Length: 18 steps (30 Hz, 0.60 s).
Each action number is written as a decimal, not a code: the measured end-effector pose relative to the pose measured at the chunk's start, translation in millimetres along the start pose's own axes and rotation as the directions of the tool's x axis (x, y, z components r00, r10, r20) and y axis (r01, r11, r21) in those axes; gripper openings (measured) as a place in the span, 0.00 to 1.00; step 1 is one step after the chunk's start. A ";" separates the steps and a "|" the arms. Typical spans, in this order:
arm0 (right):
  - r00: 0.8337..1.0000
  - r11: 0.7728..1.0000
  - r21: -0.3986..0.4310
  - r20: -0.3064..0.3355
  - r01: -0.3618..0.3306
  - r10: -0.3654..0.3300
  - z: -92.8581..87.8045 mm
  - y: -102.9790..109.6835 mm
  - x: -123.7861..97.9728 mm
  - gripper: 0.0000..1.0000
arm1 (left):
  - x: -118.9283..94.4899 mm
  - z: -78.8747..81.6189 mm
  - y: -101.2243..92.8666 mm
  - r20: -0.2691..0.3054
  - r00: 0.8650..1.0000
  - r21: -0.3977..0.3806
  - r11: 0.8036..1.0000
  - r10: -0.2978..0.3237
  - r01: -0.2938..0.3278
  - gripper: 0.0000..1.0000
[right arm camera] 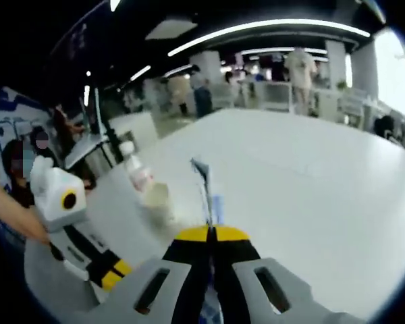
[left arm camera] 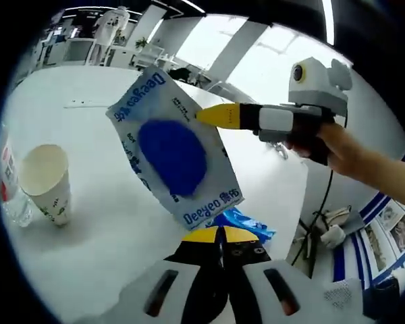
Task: Arrange the tabletop items into an orderly group along one side of the table until the central work area is clear of visible clutter.
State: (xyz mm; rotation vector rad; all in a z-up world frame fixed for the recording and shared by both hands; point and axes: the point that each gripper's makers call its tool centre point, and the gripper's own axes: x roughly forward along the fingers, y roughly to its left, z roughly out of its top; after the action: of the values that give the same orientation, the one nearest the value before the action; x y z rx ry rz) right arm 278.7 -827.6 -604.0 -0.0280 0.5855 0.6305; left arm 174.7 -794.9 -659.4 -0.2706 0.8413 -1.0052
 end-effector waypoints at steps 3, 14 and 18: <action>1.000 0.999 -0.007 -0.004 -0.031 0.031 5.2 4.4 1.0 0.00 | -2.9 3.7 -3.1 0.014 1.000 0.000 1.000 0.000 0.000 0.00; 0.992 0.979 -0.164 0.013 -0.123 0.127 21.1 28.9 -26.7 0.00 | -72.0 78.9 -9.8 0.190 0.976 0.488 0.853 0.102 -0.184 0.32; 0.987 0.954 -0.255 -0.005 -0.156 0.160 20.2 41.3 -35.4 0.00 | -93.4 105.7 -6.7 0.251 0.957 0.609 0.745 0.147 -0.274 0.43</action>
State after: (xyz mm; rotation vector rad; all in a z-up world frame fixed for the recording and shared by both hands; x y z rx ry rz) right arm 242.6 -809.5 -562.4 -0.2188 0.4913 0.8586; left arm 223.0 -738.8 -539.2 0.3145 0.3046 -0.9743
